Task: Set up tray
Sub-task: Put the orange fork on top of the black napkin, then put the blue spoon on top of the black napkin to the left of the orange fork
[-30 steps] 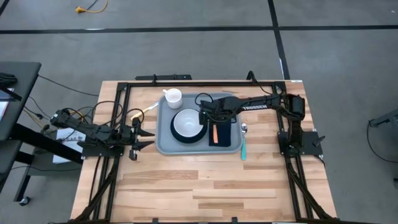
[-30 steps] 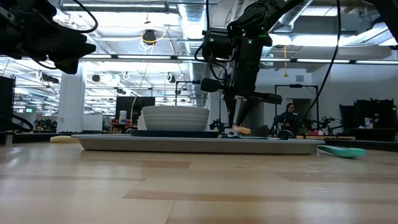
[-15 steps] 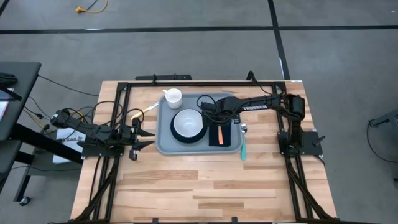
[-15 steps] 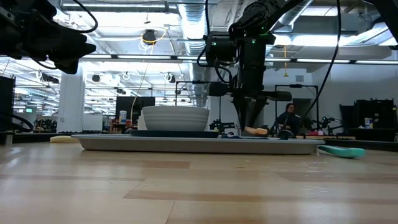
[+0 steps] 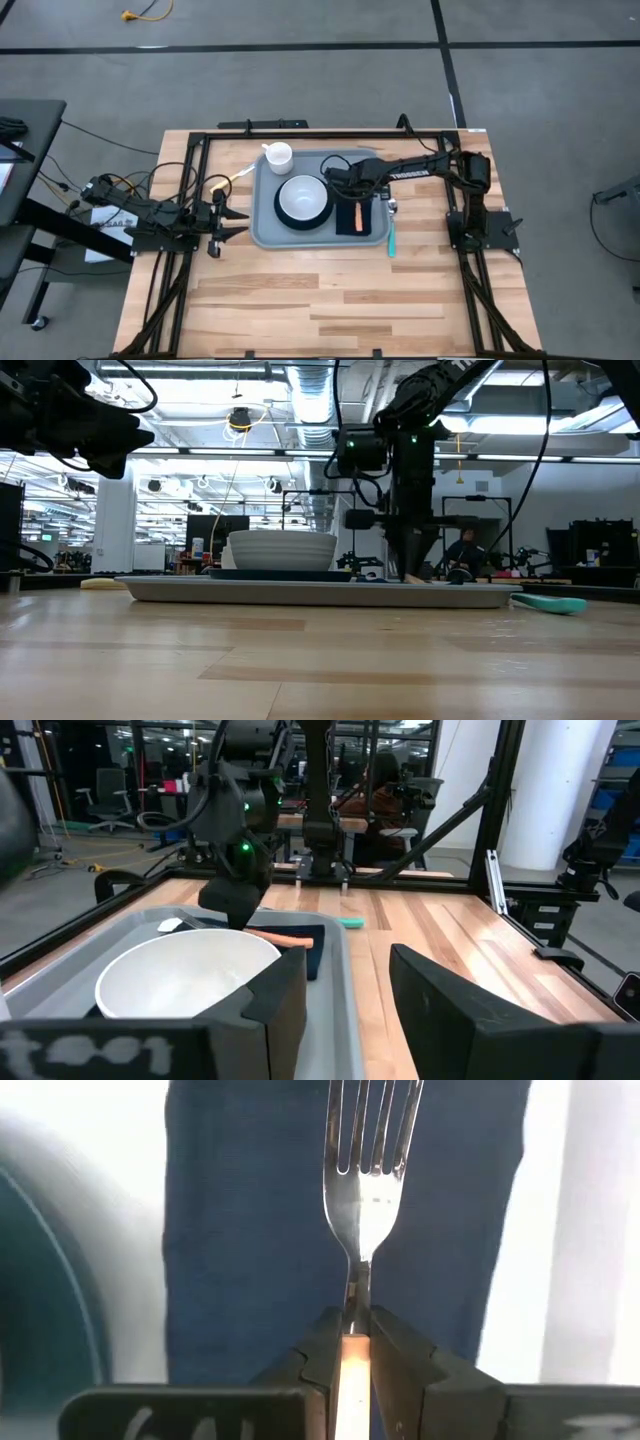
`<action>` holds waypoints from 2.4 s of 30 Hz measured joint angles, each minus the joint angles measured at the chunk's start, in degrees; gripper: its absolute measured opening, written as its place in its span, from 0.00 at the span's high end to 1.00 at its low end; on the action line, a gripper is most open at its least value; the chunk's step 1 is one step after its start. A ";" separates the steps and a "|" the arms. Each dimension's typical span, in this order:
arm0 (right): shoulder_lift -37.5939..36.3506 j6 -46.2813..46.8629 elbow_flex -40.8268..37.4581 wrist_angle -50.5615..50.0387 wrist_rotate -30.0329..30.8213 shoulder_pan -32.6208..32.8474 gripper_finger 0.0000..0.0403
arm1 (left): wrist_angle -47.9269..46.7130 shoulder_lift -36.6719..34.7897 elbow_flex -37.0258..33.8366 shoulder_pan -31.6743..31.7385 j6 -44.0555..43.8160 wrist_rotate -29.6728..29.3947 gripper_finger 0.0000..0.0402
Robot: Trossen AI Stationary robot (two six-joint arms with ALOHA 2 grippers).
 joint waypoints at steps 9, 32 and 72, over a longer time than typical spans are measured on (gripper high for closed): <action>0.00 0.04 -0.27 5.72 -0.28 0.02 0.91 | 0.00 0.00 -0.02 0.00 0.02 0.00 0.66; 0.00 0.02 -0.27 5.69 -0.39 0.02 0.91 | -0.02 0.00 -0.02 -0.01 0.02 0.02 0.66; 0.02 1.54 -0.25 5.55 -0.34 0.13 0.81 | -0.02 0.00 -0.02 -0.02 0.02 0.02 0.66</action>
